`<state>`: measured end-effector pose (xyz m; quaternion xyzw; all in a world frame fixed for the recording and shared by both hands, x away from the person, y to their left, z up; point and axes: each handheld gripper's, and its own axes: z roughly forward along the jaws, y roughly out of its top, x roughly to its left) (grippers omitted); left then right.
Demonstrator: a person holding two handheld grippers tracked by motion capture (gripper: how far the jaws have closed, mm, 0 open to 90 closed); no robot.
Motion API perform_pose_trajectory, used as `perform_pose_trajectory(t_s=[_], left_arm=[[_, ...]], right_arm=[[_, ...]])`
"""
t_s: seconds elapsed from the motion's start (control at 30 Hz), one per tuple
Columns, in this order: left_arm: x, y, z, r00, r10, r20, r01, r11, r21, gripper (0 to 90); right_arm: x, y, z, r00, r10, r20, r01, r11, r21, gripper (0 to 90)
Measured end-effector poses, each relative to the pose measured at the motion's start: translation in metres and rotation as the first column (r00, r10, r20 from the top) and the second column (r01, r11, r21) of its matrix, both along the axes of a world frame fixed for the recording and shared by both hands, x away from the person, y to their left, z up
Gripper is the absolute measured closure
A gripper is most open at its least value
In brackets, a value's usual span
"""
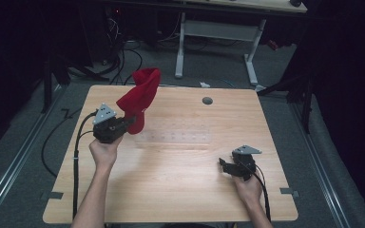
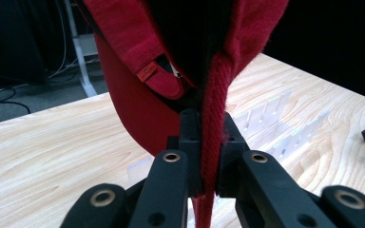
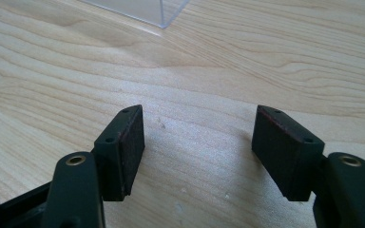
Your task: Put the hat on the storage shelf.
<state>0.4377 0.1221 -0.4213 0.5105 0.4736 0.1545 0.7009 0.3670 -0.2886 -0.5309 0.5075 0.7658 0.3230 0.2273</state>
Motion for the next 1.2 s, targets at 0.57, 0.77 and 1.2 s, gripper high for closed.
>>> perform_pose_trajectory(t_s=[0.57,0.77,1.2], left_arm=[[0.004,-0.004,-0.013,0.9999,0.013,0.001,-0.013,0.9998,0.015,84.6],[0.005,-0.003,-0.017,0.9997,0.021,-0.012,-0.021,0.9997,-0.008,84.5],[0.004,-0.002,-0.022,0.9993,0.025,-0.029,-0.025,0.9993,-0.026,84.4]], right_arm=[[0.000,0.000,0.000,1.0000,-0.001,-0.001,0.001,1.000,0.001,35.5],[0.000,0.000,0.000,1.0000,-0.001,-0.001,0.001,1.000,0.000,35.5],[0.000,0.000,0.000,1.0000,-0.004,-0.002,0.004,1.000,0.002,35.5]])
